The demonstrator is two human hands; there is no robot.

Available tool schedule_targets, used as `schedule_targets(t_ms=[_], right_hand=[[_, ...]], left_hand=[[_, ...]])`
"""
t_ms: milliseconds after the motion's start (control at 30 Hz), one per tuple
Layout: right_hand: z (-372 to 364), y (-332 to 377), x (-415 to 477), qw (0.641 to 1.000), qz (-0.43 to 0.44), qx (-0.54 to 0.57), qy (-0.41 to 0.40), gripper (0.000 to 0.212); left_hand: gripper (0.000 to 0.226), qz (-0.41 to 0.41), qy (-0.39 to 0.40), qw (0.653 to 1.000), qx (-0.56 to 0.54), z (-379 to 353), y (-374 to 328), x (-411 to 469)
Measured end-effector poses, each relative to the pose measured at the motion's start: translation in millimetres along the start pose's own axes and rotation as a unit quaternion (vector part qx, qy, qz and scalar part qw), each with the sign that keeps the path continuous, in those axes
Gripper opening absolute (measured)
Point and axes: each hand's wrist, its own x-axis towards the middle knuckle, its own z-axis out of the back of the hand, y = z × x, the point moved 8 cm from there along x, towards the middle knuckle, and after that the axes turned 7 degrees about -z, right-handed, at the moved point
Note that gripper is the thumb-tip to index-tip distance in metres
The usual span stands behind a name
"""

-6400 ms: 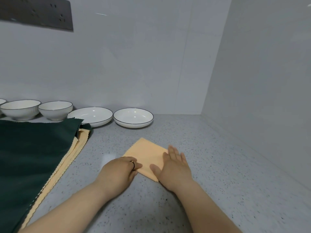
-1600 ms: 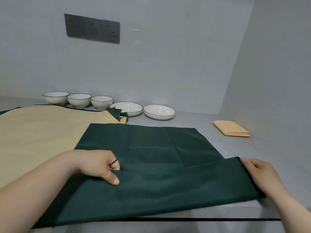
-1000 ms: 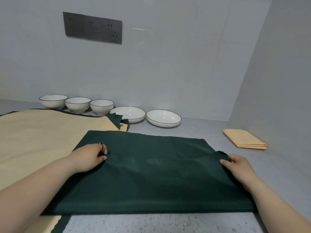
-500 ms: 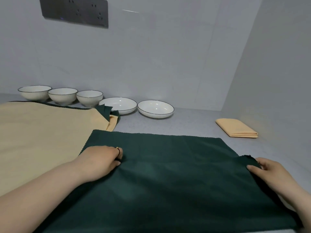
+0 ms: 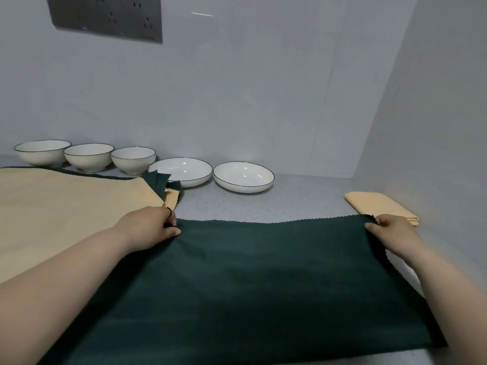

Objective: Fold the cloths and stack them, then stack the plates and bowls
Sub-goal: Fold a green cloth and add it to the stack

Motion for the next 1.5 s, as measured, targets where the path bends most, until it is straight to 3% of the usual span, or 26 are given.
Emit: schedule_targets(t_ms=[233,367,433,533,600,833,1133,1300,1500], right_hand=[[-32.8,-6.6,24.8,0.996,-0.044,-0.079,0.007,0.032],[-42.1,-7.2,31.9,0.988,-0.068,-0.134,0.026,0.026],[-43.7,-6.4,33.7,0.987,-0.077,-0.138,0.030,0.025],[-45.8,-6.2,35.8,0.985,-0.082,-0.147,0.031,0.024],[-46.5,-6.2,37.7,0.986,-0.081,-0.142,0.031,0.025],[-44.1,-11.5,44.0,0.984,-0.094,-0.152,0.005,0.027],[-43.4,-12.1,46.6,0.983,-0.095,-0.157,-0.013,0.023],[-43.0,-11.4,45.4,0.981,-0.099,-0.165,-0.018,0.024],[-43.3,-9.2,44.2,0.980,-0.096,-0.171,-0.030,0.018]], left_hand=[[0.028,0.054,-0.053,0.997,-0.004,-0.4,23.3,20.9],[0.030,0.068,-0.026,0.989,-0.131,-7.9,39.0,26.8],[0.021,0.071,-0.018,0.968,-0.241,-10.6,49.1,26.4],[0.010,0.097,-0.042,0.909,-0.402,-12.6,67.4,19.3],[0.012,0.098,-0.060,0.888,-0.445,-15.0,73.2,16.4],[0.020,0.088,-0.160,0.912,-0.368,-8.9,71.0,23.5],[0.021,0.081,-0.137,0.911,-0.382,-13.8,79.6,25.0],[0.008,0.088,-0.170,0.930,-0.314,-10.0,79.9,28.2],[0.015,0.089,-0.164,0.947,-0.262,-8.1,76.1,27.7]])
